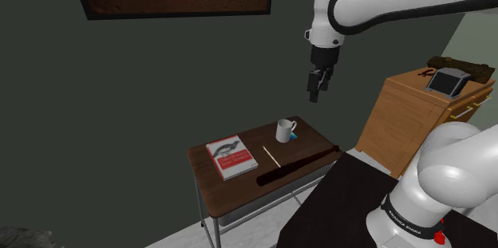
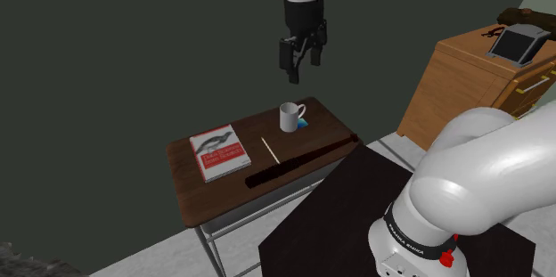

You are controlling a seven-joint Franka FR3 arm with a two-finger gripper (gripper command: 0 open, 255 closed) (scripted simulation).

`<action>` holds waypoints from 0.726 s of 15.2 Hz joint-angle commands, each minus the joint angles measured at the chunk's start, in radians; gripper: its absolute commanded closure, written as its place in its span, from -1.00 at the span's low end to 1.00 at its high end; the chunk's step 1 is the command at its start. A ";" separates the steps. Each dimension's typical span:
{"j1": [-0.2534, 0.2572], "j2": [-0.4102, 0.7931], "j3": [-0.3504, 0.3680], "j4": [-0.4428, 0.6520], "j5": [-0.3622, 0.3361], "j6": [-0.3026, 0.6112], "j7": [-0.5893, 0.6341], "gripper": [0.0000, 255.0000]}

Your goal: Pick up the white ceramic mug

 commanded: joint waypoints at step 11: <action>-0.061 0.414 -0.065 0.044 -0.037 0.342 -0.018 -1.00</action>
